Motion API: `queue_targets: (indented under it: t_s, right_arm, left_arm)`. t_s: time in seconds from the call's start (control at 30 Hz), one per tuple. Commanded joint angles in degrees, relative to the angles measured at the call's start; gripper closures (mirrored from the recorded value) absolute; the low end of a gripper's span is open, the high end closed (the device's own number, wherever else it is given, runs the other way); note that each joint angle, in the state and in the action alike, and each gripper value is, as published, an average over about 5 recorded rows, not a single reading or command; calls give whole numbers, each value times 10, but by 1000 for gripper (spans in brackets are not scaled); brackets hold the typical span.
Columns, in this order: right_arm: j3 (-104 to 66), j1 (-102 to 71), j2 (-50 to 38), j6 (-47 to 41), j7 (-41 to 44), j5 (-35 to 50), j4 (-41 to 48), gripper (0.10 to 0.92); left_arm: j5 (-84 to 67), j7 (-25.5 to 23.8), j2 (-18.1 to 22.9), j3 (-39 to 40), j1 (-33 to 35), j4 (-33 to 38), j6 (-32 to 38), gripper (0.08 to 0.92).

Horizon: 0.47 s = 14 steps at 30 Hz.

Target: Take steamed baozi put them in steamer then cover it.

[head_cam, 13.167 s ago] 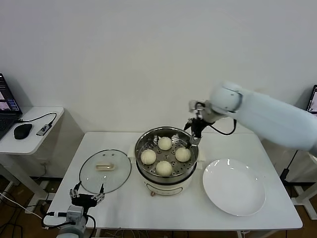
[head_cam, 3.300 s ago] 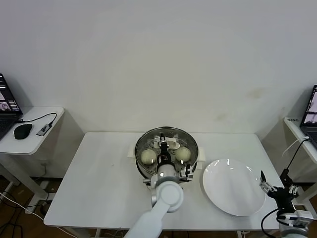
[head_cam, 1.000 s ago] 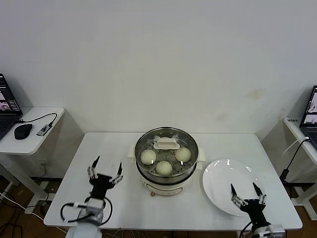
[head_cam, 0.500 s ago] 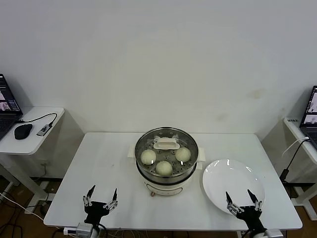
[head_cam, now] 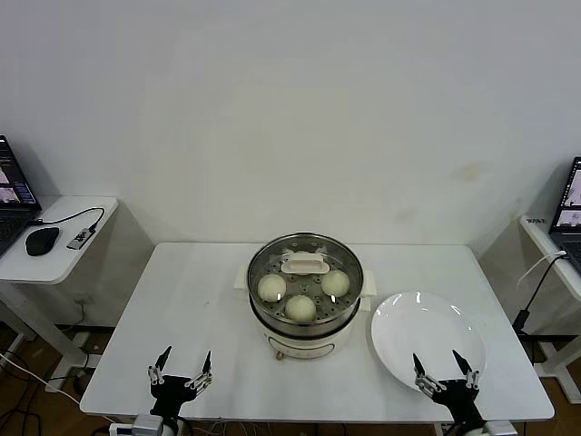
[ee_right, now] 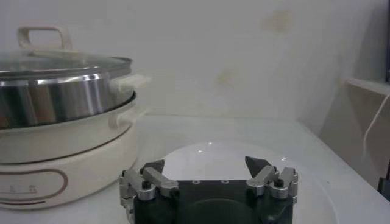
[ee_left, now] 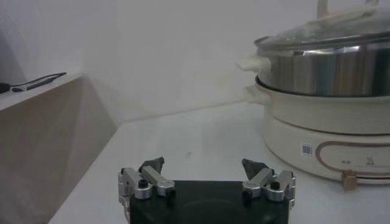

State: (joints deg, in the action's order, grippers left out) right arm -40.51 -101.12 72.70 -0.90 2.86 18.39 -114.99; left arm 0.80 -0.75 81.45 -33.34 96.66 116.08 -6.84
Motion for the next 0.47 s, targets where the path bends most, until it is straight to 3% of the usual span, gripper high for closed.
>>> queue_targets:
  t_s: [0.03, 0.47]
  right_arm:
    - [-7, -3, 1, -4, 1, -10, -2, 203]
    - [-5, 2, 4, -2, 2, -28, 4, 203]
  left_arm:
    - [-12, -4, 1, -3, 3, -1, 5, 177]
    - [-9, -5, 0, -7, 0, -6, 9, 177]
